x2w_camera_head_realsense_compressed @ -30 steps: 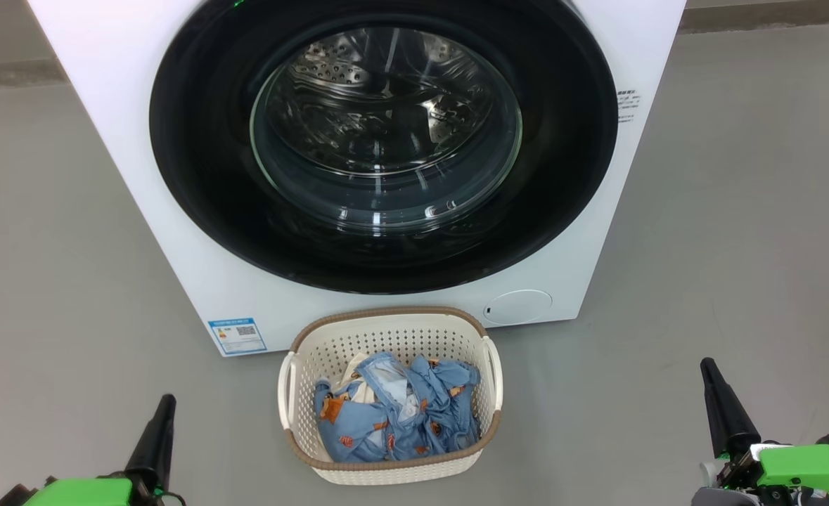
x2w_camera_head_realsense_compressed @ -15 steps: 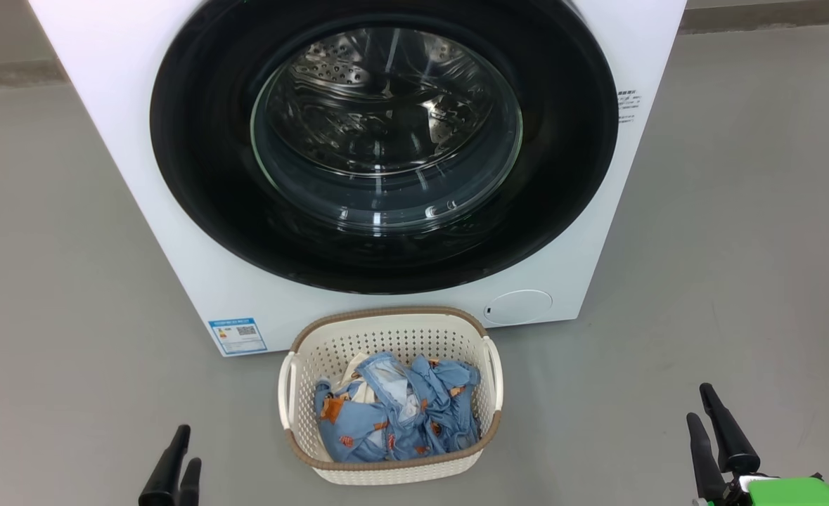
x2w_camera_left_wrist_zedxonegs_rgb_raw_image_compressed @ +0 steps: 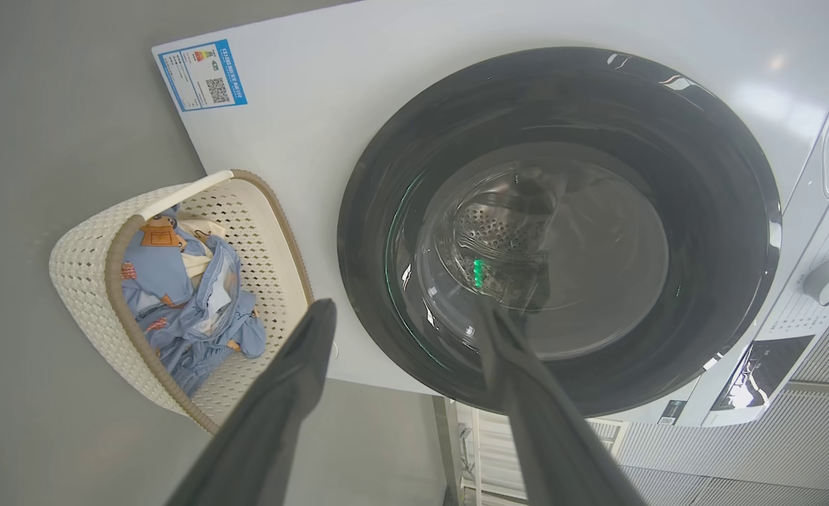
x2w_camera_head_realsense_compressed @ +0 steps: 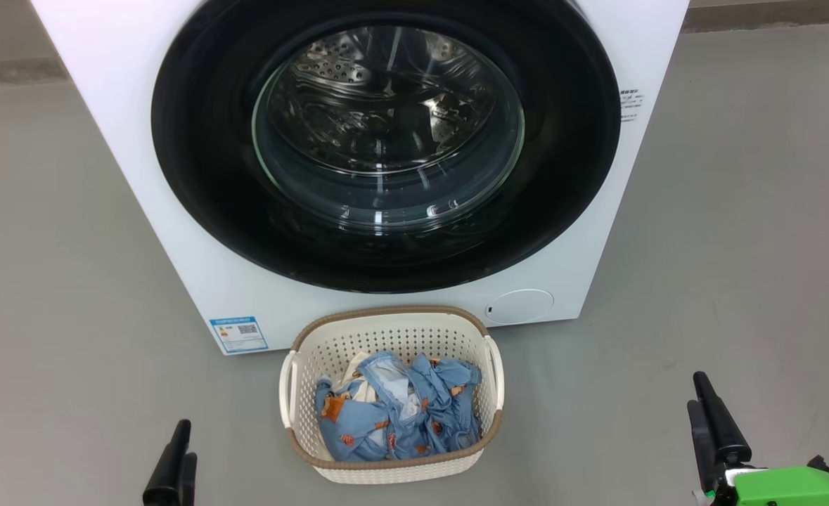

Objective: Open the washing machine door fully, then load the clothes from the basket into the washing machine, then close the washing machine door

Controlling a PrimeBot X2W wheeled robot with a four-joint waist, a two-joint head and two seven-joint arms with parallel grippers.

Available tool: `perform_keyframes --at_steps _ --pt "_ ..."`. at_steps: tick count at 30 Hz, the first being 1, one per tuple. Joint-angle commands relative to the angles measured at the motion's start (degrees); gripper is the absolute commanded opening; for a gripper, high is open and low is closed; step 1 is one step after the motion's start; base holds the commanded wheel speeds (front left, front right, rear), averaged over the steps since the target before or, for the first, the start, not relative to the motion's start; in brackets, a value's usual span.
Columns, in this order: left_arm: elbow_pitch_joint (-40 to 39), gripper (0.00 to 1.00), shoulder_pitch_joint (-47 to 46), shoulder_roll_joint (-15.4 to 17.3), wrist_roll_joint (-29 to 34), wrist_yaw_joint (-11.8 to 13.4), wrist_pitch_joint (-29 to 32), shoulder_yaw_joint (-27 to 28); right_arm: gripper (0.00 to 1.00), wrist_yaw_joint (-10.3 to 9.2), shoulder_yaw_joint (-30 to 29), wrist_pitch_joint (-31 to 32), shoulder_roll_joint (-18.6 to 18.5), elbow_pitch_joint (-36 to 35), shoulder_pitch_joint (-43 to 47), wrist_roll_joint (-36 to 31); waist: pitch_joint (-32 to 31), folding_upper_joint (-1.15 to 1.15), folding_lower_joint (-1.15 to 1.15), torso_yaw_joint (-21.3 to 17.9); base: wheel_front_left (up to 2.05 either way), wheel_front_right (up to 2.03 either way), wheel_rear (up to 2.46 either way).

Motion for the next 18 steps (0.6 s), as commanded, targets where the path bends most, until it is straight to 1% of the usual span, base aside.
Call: perform_keyframes --at_steps 1,18 --pt "-1.83 1.0 -1.44 0.93 1.2 -0.19 -0.53 0.28 1.0 0.02 0.63 -0.58 -0.51 -1.99 -1.1 -1.41 -0.02 0.0 -0.01 0.02 0.0 0.0 0.0" --pt "-4.03 1.0 -1.16 1.16 14.19 -0.28 -3.39 -0.56 1.0 0.03 5.08 -3.43 -2.69 -5.93 -1.56 -18.29 -0.2 0.0 -0.01 0.13 0.0 0.0 0.0"
